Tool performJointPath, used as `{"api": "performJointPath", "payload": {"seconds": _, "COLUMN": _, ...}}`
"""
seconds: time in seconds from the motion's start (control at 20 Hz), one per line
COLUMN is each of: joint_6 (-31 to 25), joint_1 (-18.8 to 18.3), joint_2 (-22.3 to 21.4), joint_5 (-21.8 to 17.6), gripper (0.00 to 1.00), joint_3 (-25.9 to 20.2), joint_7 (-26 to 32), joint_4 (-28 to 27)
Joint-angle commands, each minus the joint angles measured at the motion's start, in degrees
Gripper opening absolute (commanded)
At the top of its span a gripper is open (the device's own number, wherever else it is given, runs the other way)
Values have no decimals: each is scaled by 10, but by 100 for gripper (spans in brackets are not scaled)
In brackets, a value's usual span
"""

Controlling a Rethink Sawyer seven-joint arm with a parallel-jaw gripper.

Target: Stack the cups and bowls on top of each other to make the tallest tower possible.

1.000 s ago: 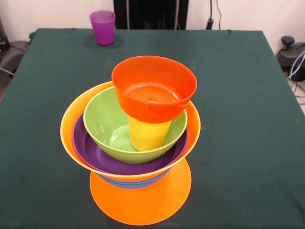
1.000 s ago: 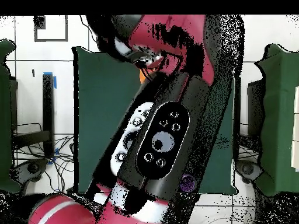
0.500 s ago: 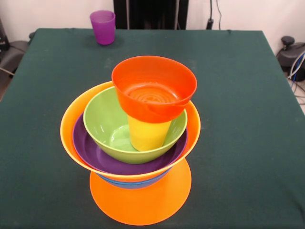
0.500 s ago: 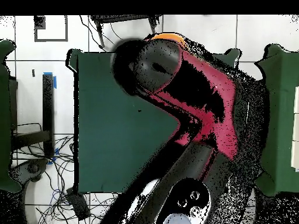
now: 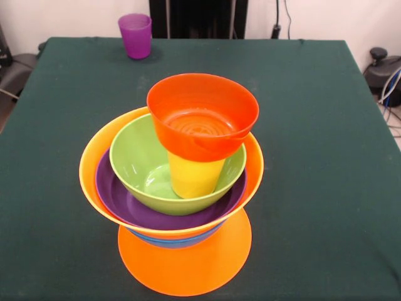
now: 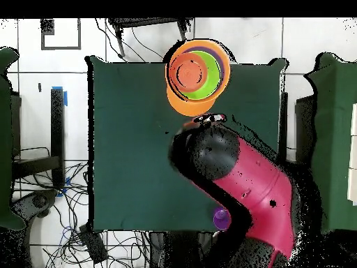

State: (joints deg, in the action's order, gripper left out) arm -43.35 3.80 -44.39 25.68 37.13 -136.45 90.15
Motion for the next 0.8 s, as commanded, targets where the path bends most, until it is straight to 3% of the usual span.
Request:
{"api": "performJointPath", "payload": {"seconds": 0.05, "joint_6": 61, "joint_1": -22, "joint_2": -37, "joint_5": -51, "gripper": 100, "joint_3": -125, "joint_7": 123, "joint_4": 184}}
{"api": "performJointPath", "payload": {"seconds": 0.8, "joint_6": 207, "joint_1": -108, "joint_2": -69, "joint_5": -96, "gripper": 100, "joint_3": -236, "joint_7": 74, "joint_4": 330}}
